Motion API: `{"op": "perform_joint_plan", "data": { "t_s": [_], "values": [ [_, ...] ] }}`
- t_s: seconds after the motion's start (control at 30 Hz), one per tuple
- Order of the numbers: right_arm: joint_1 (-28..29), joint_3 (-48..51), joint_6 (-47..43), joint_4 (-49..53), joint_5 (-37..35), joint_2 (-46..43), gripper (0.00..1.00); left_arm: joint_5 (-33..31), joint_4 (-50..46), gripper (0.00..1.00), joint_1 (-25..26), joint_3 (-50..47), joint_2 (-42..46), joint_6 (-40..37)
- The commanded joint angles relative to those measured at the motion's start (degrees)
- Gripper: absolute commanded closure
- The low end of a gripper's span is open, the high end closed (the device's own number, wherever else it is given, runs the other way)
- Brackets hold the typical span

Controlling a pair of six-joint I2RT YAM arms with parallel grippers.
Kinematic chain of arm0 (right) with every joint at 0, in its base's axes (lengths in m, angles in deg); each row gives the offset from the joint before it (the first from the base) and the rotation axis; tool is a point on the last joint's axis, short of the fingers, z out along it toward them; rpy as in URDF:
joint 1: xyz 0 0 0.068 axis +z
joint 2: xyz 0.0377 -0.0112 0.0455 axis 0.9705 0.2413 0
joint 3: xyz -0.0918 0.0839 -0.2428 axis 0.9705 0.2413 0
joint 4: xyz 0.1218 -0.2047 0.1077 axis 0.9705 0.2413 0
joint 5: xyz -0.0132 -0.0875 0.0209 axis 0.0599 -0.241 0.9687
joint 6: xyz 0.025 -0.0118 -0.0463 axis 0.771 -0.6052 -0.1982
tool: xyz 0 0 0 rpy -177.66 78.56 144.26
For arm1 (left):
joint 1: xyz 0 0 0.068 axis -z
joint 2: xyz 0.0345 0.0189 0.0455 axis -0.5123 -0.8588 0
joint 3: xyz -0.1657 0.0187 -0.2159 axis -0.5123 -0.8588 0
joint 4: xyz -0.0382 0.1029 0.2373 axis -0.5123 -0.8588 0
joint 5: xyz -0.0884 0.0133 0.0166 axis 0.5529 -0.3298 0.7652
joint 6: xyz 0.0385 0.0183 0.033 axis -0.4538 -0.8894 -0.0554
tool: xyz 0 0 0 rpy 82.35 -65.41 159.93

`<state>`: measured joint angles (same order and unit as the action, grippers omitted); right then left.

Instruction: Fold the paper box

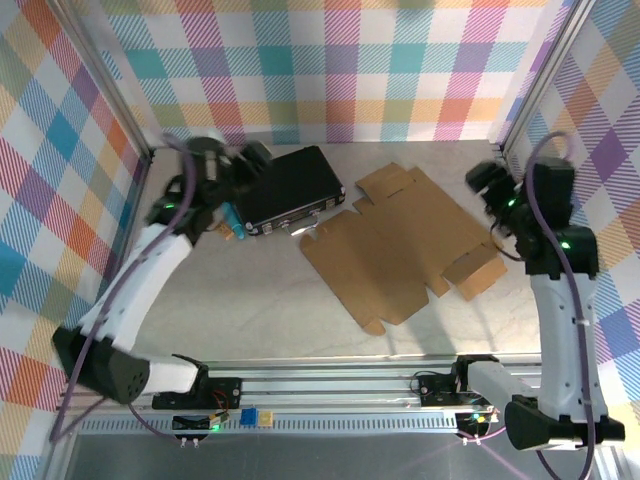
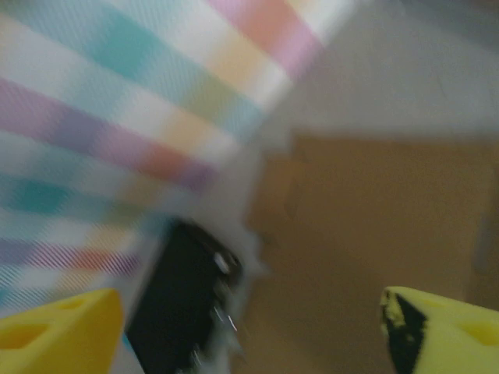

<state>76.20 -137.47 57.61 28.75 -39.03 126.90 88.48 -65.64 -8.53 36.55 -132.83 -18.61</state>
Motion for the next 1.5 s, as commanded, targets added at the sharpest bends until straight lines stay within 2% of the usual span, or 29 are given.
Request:
{"op": "perform_joint_plan", "data": {
  "t_s": [0.0,0.07,0.17,0.27,0.37,0.47,0.53,0.7,0.83,0.93,1.0,1.1,1.33,1.47],
  "values": [
    [-0.2,12.3,2.8,18.7,10.6,-2.7,0.24,12.3,-13.7,0.34,8.7,-6.9,-3.8,5.5],
    [-0.2,20.9,1.5,17.1,12.2,-5.9,0.31,12.2,-12.1,0.39,14.1,-11.2,-4.9,7.4],
    [-0.2,30.4,-0.2,8.9,19.2,-6.9,0.40,10.8,-10.3,0.42,19.3,-14.8,-6.8,9.7],
    [-0.2,36.9,1.6,-2.0,26.4,-4.9,0.41,11.5,-7.6,0.43,19.6,-18.2,-8.1,13.1],
    [-0.2,41.9,5.2,-7.9,28.0,-2.3,0.43,12.9,-5.3,0.43,19.2,-18.3,-10.6,14.2],
    [-0.3,42.8,3.7,-9.0,25.4,-1.4,0.42,14.2,-4.0,0.43,19.3,-17.3,-13.8,14.9],
    [-1.7,42.6,2.0,-8.2,24.0,-1.4,0.38,15.1,-0.9,0.43,19.4,-17.7,-15.1,17.1],
    [-5.3,44.5,0.2,-10.6,26.0,-0.1,0.33,14.9,-1.7,0.45,20.5,-11.0,-20.4,15.8],
    [-5.3,47.1,2.1,-12.9,29.2,1.1,0.33,15.5,-2.4,0.47,20.7,-8.8,-23.9,15.5],
    [-6.7,45.6,-1.0,-8.3,24.0,-1.0,0.32,16.0,-1.9,0.48,21.3,-8.3,-24.8,15.8],
    [-8.4,44.6,-2.0,-7.6,23.1,-1.3,0.33,16.3,-2.0,0.48,22.0,-6.8,-25.7,15.4],
    [-9.1,41.8,-2.1,-8.2,20.7,1.5,0.33,16.1,-3.5,0.49,23.1,-3.0,-28.1,13.5],
    [-17.7,31.2,-3.8,-5.8,12.7,8.4,0.29,14.1,-9.0,0.48,23.4,4.4,-33.0,7.0],
    [-21.4,26.0,-2.5,-7.0,12.4,14.6,0.25,13.8,-10.7,0.48,23.4,6.6,-36.4,4.4]
  ]
}}
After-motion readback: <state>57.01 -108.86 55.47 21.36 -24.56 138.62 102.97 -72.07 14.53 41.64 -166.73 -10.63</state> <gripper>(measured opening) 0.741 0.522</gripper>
